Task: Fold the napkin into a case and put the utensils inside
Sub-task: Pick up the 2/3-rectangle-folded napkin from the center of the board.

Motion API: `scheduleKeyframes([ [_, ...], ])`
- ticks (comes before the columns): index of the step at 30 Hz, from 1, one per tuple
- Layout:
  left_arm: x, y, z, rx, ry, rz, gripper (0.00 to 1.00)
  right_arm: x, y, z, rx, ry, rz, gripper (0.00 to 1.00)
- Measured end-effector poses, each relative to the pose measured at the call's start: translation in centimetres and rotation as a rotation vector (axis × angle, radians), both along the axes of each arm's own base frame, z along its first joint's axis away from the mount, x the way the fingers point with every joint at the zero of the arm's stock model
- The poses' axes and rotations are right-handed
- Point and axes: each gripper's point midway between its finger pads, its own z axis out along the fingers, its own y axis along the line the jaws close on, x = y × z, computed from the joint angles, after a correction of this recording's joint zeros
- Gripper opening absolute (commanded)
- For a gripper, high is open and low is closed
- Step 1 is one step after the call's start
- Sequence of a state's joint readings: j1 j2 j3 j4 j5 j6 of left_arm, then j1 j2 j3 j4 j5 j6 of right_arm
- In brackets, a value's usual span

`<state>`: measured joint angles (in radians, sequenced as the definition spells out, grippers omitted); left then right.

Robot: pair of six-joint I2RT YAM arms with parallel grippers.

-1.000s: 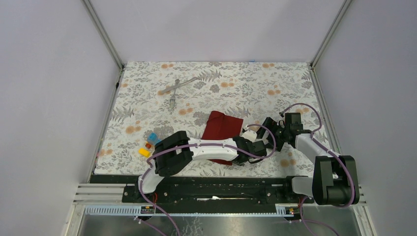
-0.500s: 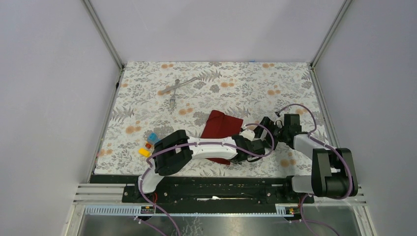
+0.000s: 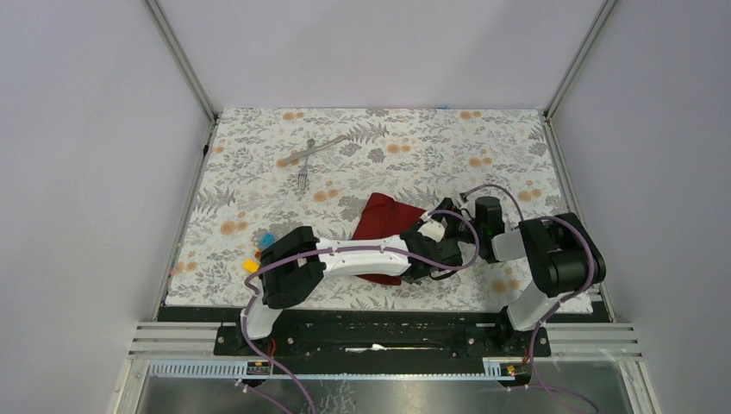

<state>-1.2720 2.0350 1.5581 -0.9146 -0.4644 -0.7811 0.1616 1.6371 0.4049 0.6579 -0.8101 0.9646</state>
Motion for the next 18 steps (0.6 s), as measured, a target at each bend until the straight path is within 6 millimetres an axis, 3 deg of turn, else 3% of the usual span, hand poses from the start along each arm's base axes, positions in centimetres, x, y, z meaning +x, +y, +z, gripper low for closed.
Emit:
scheduleKeyframes([
  [7, 0.0, 0.1, 0.2, 0.002, -0.001, 0.001, 0.0, 0.6, 2.1, -0.3, 0.063, 0.004, 0.006, 0.85],
  [12, 0.2, 0.1, 0.9, -0.003, -0.01, -0.001, 0.0, 1.1, 2.4, -0.5, 0.086, 0.011, -0.007, 0.82],
  [18, 0.3, 0.1, 1.2, -0.004, -0.014, -0.003, 0.0, 1.6, 2.3, -0.9, 0.071, 0.006, -0.033, 0.66],
])
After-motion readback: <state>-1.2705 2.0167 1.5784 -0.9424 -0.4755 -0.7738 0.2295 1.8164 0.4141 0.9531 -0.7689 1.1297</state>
